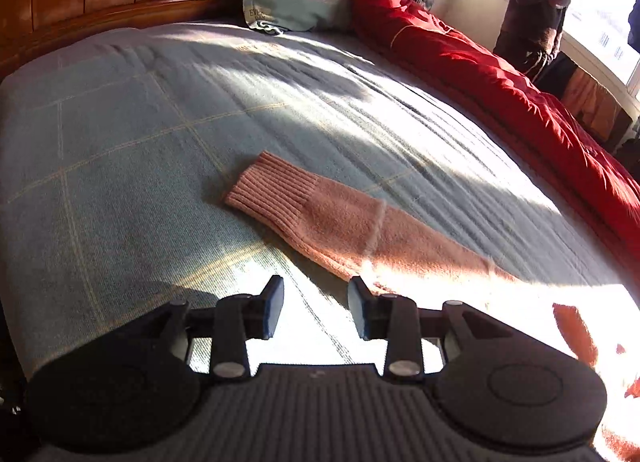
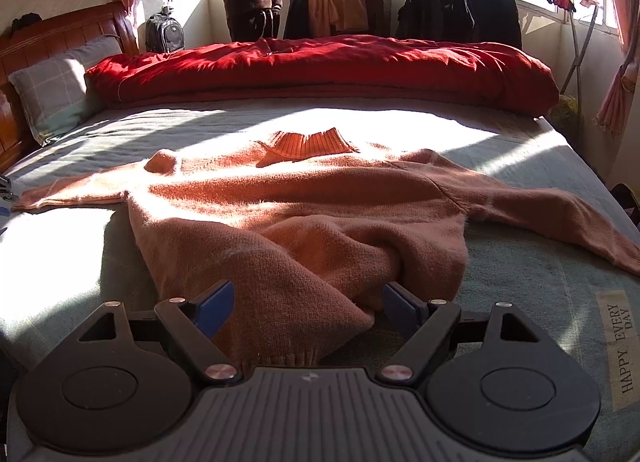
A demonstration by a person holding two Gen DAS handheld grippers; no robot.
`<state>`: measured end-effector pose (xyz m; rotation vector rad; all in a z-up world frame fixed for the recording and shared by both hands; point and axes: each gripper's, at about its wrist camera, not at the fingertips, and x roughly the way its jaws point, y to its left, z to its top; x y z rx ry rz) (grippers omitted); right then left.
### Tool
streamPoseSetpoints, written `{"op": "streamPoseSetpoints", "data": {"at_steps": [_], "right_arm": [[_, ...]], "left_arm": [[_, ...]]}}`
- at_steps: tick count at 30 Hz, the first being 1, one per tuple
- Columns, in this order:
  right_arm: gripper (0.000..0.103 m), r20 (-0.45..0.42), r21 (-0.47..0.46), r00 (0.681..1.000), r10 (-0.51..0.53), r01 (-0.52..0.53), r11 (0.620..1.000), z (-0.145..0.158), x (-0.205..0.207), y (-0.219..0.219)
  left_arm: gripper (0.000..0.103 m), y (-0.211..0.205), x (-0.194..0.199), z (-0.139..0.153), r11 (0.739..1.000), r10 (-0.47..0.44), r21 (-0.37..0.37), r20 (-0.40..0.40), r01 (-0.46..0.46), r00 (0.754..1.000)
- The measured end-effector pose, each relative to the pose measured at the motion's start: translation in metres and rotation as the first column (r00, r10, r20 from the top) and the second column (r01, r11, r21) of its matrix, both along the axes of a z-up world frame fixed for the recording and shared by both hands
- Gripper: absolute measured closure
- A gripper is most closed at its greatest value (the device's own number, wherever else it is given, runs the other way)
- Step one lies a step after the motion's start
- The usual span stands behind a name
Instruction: Fold clothes
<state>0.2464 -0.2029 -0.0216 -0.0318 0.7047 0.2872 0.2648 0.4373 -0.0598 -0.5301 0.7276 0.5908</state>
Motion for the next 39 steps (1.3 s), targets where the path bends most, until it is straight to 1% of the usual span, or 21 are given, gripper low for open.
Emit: {"op": "streamPoseSetpoints", "data": {"at_steps": [2,4,6,7,9,12,15,16,18,21,23,26,27,30,31,32,33,35,36,38,39], "right_arm": [[0.018,0.001,0.007,1.0,-0.006,0.006,1.0,0.001,-0.007,-0.005],[0.018,0.01,0.016,1.0,-0.015,0.015,1.0,0.005,-0.014,-0.012],[0.018,0.022,0.025,0.999,-0.028,0.027,0.999,0.008,-0.021,-0.02],[0.018,0.027,0.031,0.999,-0.036,0.035,0.999,0.01,-0.024,-0.025],[0.018,0.037,0.045,0.998,-0.051,0.05,0.998,0.013,-0.031,-0.035],[0.017,0.045,0.069,0.996,-0.074,0.071,0.995,0.015,-0.039,-0.048],[0.015,0.042,0.096,0.995,-0.087,0.082,0.992,0.012,-0.045,-0.058],[0.015,0.04,0.105,0.995,-0.092,0.087,0.991,0.011,-0.046,-0.062],[0.015,0.035,0.123,0.994,-0.099,0.094,0.988,0.007,-0.05,-0.068],[0.014,0.017,0.157,0.993,-0.114,0.11,0.981,-0.001,-0.051,-0.079],[0.013,-0.006,0.177,0.992,-0.125,0.124,0.976,-0.007,-0.049,-0.085],[0.011,-0.04,0.191,0.99,-0.136,0.141,0.971,-0.021,-0.045,-0.094],[0.011,-0.056,0.187,0.988,-0.145,0.153,0.97,-0.026,-0.042,-0.097],[0.011,-0.11,0.176,0.978,-0.178,0.196,0.965,-0.045,-0.035,-0.108],[0.011,-0.13,0.175,0.973,-0.193,0.214,0.961,-0.052,-0.033,-0.112],[0.011,-0.155,0.174,0.965,-0.209,0.235,0.956,-0.06,-0.03,-0.116],[0.011,-0.178,0.173,0.959,-0.222,0.253,0.952,-0.067,-0.026,-0.12],[0.011,-0.221,0.178,0.947,-0.234,0.275,0.945,-0.08,-0.02,-0.124],[0.01,-0.231,0.183,0.944,-0.233,0.278,0.943,-0.085,-0.018,-0.124],[0.002,-0.231,0.196,0.948,-0.221,0.267,0.944,-0.091,-0.017,-0.122],[0.0,-0.231,0.202,0.949,-0.214,0.262,0.944,-0.093,-0.016,-0.121]], "left_arm": [[0.068,-0.031,0.008,0.005,0.994,-0.101,0.027,-0.019,0.102,0.995],[0.065,-0.069,0.016,0.007,0.976,-0.214,0.038,-0.029,0.215,0.976],[0.062,-0.108,0.023,0.01,0.943,-0.331,0.035,-0.033,0.332,0.943],[0.062,-0.13,0.024,0.011,0.918,-0.394,0.035,-0.035,0.395,0.919],[0.062,-0.177,0.027,0.013,0.858,-0.511,0.031,-0.041,0.512,0.859],[0.062,-0.235,0.023,0.016,0.765,-0.642,0.026,-0.047,0.643,0.766],[0.061,-0.285,0.017,0.017,0.674,-0.736,0.016,-0.068,0.739,0.673],[0.061,-0.304,0.012,0.016,0.638,-0.767,0.014,-0.077,0.77,0.637],[0.061,-0.334,0.002,0.016,0.579,-0.81,0.024,-0.092,0.815,0.579],[0.061,-0.376,-0.022,0.018,0.478,-0.87,0.082,-0.095,0.875,0.484],[0.053,-0.401,-0.041,0.016,0.406,-0.904,0.122,-0.092,0.905,0.418],[0.051,-0.437,-0.068,0.012,0.297,-0.943,0.182,-0.096,0.937,0.317],[0.051,-0.446,-0.076,0.01,0.271,-0.949,0.198,-0.107,0.942,0.295],[0.05,-0.471,-0.098,0.002,0.193,-0.96,0.262,-0.15,0.946,0.238],[0.05,-0.477,-0.105,0.001,0.17,-0.959,0.294,-0.17,0.941,0.227],[0.049,-0.483,-0.11,-0.001,0.15,-0.956,0.327,-0.193,0.933,0.222],[0.048,-0.49,-0.116,-0.004,0.122,-0.949,0.373,-0.229,0.92,0.218],[0.048,-0.503,-0.125,-0.011,0.078,-0.927,0.447,-0.296,0.891,0.229],[0.048,-0.509,-0.128,-0.014,0.056,-0.917,0.47,-0.324,0.881,0.232],[0.048,-0.517,-0.13,-0.018,0.008,-0.906,0.492,-0.366,0.871,0.215],[0.048,-0.521,-0.131,-0.021,-0.017,-0.896,0.51,-0.389,0.86,0.213]]}}
